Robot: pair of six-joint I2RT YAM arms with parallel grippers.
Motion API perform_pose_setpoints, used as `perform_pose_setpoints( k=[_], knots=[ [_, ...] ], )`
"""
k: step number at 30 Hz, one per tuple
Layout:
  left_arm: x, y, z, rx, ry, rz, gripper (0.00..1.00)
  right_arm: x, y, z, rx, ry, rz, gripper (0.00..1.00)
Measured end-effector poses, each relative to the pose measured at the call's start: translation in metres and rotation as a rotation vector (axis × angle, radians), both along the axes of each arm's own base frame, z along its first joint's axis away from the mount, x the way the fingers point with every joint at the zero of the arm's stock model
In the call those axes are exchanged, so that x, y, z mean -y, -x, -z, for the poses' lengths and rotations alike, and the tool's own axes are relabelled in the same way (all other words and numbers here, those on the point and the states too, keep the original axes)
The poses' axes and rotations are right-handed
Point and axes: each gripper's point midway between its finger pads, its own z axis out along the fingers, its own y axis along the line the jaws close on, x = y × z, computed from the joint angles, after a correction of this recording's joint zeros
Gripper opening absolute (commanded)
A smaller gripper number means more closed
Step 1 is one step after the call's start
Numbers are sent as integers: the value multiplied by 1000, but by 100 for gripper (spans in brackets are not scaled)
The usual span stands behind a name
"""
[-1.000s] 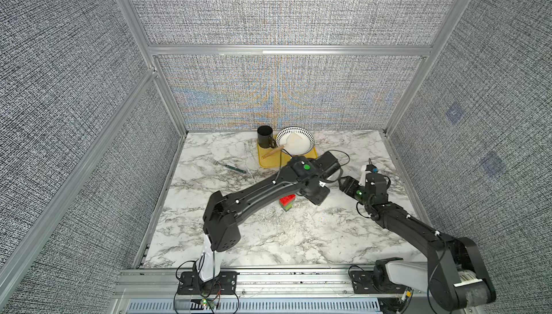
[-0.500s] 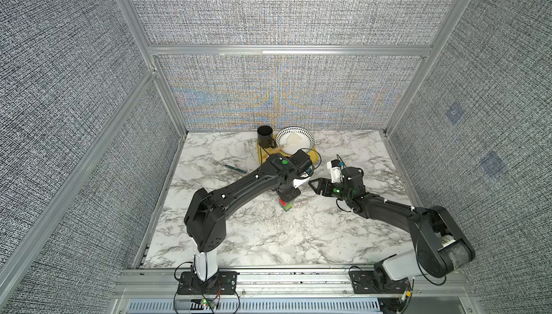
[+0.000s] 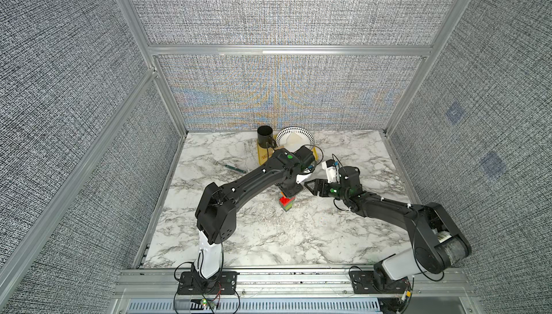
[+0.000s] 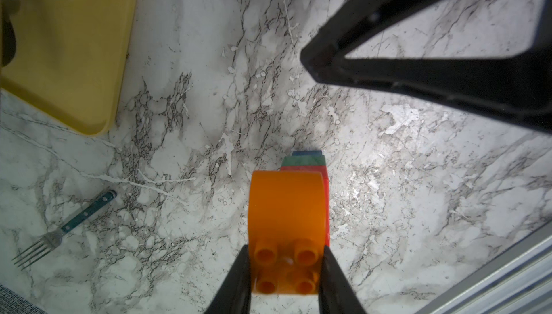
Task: Assemble an ice cream with lego
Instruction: Assemble the lego brick with the lego brick.
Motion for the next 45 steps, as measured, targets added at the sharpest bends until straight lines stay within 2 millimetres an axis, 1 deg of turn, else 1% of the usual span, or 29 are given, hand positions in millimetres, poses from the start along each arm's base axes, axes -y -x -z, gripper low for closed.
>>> perform_pose_setpoints(
  k=[2, 6, 13, 16, 29, 39, 42, 45],
  knots=[
    [1, 2, -1, -19, 9, -11, 2, -1, -1, -1, 1, -1, -1, 79],
    [0, 7, 4, -65, 6, -47, 2, -1, -1, -1, 1, 0, -2, 79],
    [-6, 12, 5, -91, -9, -90, 2, -3, -2, 4, -11, 4, -5, 78],
    [-5, 14, 6, -105, -1, -100, 2, -4, -3, 4, -10, 4, -10, 78],
    [-7, 16, 10, -116, -9, -131, 2, -9, 0, 9, -25, 18, -31, 79],
    [-7, 16, 11, -117, -8, -140, 2, -12, 2, 7, -29, 16, -48, 79],
    [-6, 16, 20, -130, -21, -144, 2, -13, 3, 10, -38, 18, -53, 79],
    [-5, 16, 23, -134, -23, -151, 2, -14, 3, 9, -38, 18, -55, 79]
  ],
)
